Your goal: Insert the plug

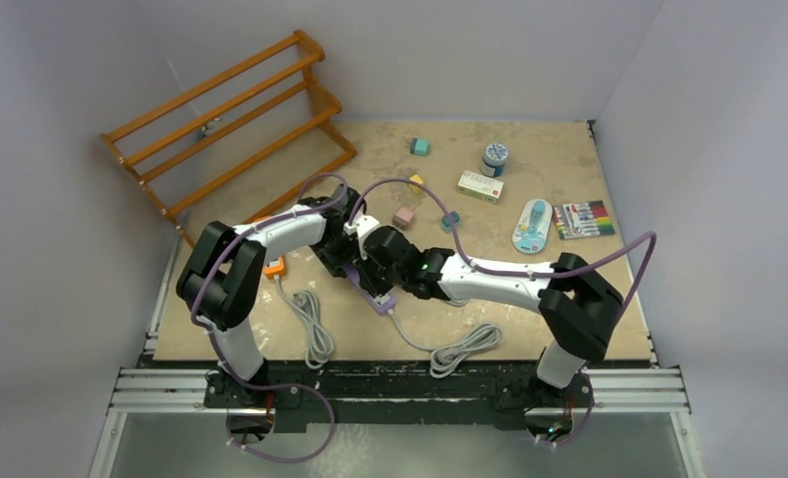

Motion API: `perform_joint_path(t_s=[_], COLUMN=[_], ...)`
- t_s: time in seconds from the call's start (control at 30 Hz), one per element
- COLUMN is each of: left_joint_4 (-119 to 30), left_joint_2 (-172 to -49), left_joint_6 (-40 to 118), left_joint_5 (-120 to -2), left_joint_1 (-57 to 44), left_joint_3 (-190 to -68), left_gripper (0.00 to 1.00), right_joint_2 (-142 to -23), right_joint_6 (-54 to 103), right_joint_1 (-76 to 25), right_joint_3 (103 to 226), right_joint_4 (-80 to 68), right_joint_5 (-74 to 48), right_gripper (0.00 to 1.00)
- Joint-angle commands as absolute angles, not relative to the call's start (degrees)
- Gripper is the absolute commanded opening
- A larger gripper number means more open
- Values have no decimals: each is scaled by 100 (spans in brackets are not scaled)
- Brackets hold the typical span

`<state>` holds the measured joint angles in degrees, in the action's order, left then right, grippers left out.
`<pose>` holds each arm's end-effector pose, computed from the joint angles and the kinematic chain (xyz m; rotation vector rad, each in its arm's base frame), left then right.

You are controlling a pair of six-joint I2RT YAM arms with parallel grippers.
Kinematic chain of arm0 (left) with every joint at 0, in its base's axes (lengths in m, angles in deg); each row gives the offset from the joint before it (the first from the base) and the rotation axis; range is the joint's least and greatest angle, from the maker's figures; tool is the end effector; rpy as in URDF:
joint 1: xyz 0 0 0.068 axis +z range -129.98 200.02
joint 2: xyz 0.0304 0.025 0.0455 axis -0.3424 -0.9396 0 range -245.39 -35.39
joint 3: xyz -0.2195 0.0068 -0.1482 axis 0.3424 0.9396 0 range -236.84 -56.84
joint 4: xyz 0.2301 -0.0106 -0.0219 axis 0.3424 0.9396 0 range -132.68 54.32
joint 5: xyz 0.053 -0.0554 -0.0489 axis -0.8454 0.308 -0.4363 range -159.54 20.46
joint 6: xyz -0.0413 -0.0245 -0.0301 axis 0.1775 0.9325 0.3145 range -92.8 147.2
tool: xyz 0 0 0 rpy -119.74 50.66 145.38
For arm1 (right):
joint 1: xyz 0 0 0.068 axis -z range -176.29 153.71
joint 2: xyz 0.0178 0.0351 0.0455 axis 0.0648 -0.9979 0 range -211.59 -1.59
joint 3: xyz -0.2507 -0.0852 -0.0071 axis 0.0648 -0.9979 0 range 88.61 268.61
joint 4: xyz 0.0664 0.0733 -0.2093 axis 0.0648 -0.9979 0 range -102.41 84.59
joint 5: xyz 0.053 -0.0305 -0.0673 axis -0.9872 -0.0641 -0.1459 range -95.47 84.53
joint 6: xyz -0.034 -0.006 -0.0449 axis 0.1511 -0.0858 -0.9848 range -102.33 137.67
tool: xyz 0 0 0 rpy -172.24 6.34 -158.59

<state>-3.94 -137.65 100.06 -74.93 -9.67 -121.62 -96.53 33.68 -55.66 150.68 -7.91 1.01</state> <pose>0.2682 -0.1486 0.1716 -1.0868 2.7019 -0.1888 0.1799 0.2953 0.2377 -0.7704 2.1162 0.6100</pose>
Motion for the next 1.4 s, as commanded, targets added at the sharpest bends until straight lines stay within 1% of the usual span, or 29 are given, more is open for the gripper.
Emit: perform_joint_path(t_s=[0.0, 0.07, 0.13, 0.2, 0.4, 0.8, 1.1, 1.17, 1.23, 1.27, 1.3, 1.33, 1.37], left_joint_4=[-364, -327, -278, -245, -192, -172, -286, -281, -242, -227, -218, -216, -216], left_joint_2=[-13778, -13795, -13819, -13847, -13814, -13838, -13847, -13804, -13768, -13755, -13734, -13716, -13710], left_joint_6=[10066, 10084, 10104, 10123, 10163, 10190, 10133, 10095, 10056, 10032, 10012, 10002, 9992], left_joint_5=[-7685, -7701, -7710, -7710, -7804, -7824, -7426, -7412, -7431, -7448, -7462, -7475, -7478], left_joint_1=[-944, -942, -947, -947, -951, -950, -878, -848, -829, -828, -828, -828, -828], left_joint_3=[-12073, -12109, -12161, -12208, -12222, -12206, -12243, -12286, -12346, -12387, -12425, -12448, -12464], left_gripper=[13, 9, 3, 0, 0, 0, 0, 5, 14, 26, 34, 40, 44], right_joint_2=[-9732, -9798, -9875, -9926, -9980, -10228, -9826, -9677, -9518, -9419, -9358, -9319, -9300], right_joint_6=[3324, 3373, 3442, 3507, 3682, 3621, 3478, 3449, 3431, 3416, 3419, 3427, 3425], right_joint_1=[-5637, -5646, -5641, -5647, -5644, -5646, -5646, -5643, -5641, -5645, -5645, -5645, -5643], right_joint_3=[15415, 15462, 15533, 15575, 15598, 15874, 15388, 15249, 15122, 15056, 15001, 14963, 14947], right_joint_4=[-727, -769, -855, -890, -890, -940, -153, -40, 51, 82, 105, 111, 108], right_joint_5=[176, 226, 273, 316, 538, 567, 643, 604, 559, 546, 536, 541, 549], right_gripper=[0, 0, 0, 0, 0, 0, 0, 0, 0, 0, 0, 0, 0])
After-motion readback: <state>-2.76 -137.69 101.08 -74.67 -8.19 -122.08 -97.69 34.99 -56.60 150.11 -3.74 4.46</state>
